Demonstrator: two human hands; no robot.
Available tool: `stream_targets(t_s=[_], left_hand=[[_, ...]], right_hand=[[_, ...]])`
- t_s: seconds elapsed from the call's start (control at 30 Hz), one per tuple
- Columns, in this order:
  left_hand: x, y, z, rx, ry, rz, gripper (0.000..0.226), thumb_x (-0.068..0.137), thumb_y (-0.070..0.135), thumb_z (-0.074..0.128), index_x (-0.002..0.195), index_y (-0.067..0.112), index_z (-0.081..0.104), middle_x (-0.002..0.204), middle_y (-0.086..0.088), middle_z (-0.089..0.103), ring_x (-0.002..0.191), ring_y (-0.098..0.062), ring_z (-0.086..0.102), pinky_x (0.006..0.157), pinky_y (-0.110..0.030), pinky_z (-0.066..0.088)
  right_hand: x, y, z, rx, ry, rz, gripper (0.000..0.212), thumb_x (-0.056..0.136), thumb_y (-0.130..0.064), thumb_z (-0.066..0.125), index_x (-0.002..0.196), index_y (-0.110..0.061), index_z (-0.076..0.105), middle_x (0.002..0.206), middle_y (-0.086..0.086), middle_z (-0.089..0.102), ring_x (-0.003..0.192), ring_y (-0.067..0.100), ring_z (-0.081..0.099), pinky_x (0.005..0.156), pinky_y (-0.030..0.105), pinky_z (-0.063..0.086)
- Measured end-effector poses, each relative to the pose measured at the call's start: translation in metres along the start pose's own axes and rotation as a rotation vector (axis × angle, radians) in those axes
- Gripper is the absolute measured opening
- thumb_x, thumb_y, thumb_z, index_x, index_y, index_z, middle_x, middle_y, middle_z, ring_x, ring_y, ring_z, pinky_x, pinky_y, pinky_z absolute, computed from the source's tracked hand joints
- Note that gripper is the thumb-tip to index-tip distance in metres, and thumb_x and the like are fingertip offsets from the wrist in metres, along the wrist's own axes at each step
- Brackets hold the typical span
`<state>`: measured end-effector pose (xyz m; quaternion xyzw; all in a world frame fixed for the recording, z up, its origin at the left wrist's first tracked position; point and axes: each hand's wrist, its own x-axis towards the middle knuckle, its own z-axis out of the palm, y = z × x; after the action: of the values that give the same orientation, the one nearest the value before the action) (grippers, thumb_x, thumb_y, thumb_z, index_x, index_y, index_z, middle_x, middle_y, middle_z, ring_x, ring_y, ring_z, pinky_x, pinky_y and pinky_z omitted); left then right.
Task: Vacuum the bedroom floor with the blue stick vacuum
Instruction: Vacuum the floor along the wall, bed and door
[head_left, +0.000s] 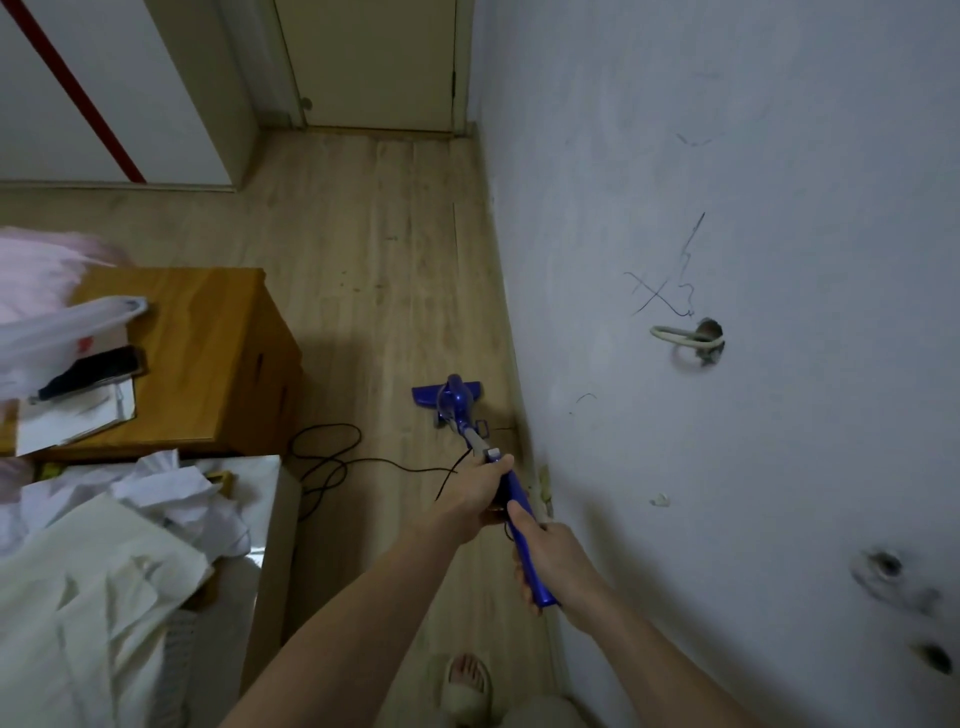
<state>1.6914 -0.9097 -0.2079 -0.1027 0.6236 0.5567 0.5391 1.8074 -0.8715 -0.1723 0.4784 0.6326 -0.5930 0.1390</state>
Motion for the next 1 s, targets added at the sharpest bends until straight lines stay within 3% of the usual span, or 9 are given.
stream_targets(t_s=[0.07,0.2,0.33,0.53,0.7,0.8,0.93,1.0], left_hand=[[-0.008,-0.010,0.000,0.040,-0.021,-0.015,0.037,0.099,0.027,0.051,0.128,0.005,0.049,0.116,-0.017,0.062,0.093,-0.026,0.064,0.064,-0.032,0.054],[-0.035,-0.032,-0.005,0.076,-0.053,-0.034,0.037,0.099,0.026,0.049,0.128,0.003,0.049,0.113,-0.017,0.061,0.084,-0.022,0.062,0.058,-0.029,0.052],[-0.065,-0.057,-0.016,0.101,-0.097,-0.043,0.031,0.099,0.023,0.050,0.125,0.006,0.047,0.114,-0.016,0.059,0.099,-0.028,0.062,0.071,-0.034,0.054],[-0.093,-0.069,-0.033,0.142,-0.115,-0.032,0.030,0.100,0.025,0.048,0.125,0.007,0.048,0.107,-0.013,0.059,0.099,-0.027,0.061,0.081,-0.036,0.053],[-0.074,-0.040,-0.029,0.100,-0.053,0.033,0.029,0.098,0.025,0.052,0.122,0.009,0.049,0.110,-0.015,0.061,0.096,-0.025,0.061,0.079,-0.034,0.052],[-0.055,-0.033,-0.026,0.079,-0.003,0.058,0.025,0.098,0.023,0.051,0.118,0.008,0.053,0.098,-0.013,0.063,0.089,-0.024,0.062,0.079,-0.035,0.052],[-0.035,-0.030,-0.028,0.027,-0.026,0.034,0.013,0.099,0.015,0.049,0.111,0.012,0.051,0.094,-0.013,0.062,0.078,-0.020,0.062,0.066,-0.030,0.052],[-0.017,-0.026,-0.030,0.003,-0.038,0.037,0.014,0.099,0.015,0.049,0.114,0.015,0.050,0.095,-0.012,0.063,0.080,-0.020,0.063,0.069,-0.031,0.053]], right_hand=[[-0.012,0.010,0.002,0.011,-0.001,-0.005,0.050,0.098,-0.053,0.041,0.081,-0.007,0.053,0.050,0.000,0.055,0.037,0.011,0.052,0.043,0.022,0.046],[-0.043,0.030,0.010,0.055,0.007,0.016,0.051,0.097,-0.053,0.044,0.077,-0.008,0.053,0.050,0.000,0.054,0.037,0.012,0.051,0.041,0.022,0.044],[-0.077,0.050,0.028,0.055,0.018,0.046,0.052,0.096,-0.056,0.042,0.076,-0.010,0.055,0.055,0.000,0.056,0.041,0.010,0.053,0.050,0.023,0.047],[-0.100,0.058,0.056,0.077,0.048,0.078,0.052,0.098,-0.055,0.039,0.078,-0.010,0.055,0.058,0.001,0.056,0.040,0.010,0.052,0.045,0.020,0.045],[-0.072,0.031,0.052,0.142,0.060,0.015,0.057,0.098,-0.056,0.039,0.075,-0.007,0.057,0.054,0.003,0.056,0.040,0.013,0.052,0.043,0.023,0.045],[-0.046,0.026,0.048,0.128,0.036,0.002,0.056,0.099,-0.054,0.038,0.081,-0.005,0.056,0.055,0.005,0.057,0.039,0.014,0.053,0.042,0.023,0.046],[-0.010,0.037,0.043,0.109,-0.044,0.033,0.053,0.097,-0.055,0.040,0.083,-0.007,0.054,0.055,0.002,0.058,0.042,0.014,0.055,0.046,0.024,0.049],[0.010,0.037,0.039,0.103,-0.058,0.036,0.051,0.098,-0.054,0.040,0.084,-0.007,0.055,0.056,0.002,0.059,0.043,0.013,0.055,0.046,0.022,0.049]])
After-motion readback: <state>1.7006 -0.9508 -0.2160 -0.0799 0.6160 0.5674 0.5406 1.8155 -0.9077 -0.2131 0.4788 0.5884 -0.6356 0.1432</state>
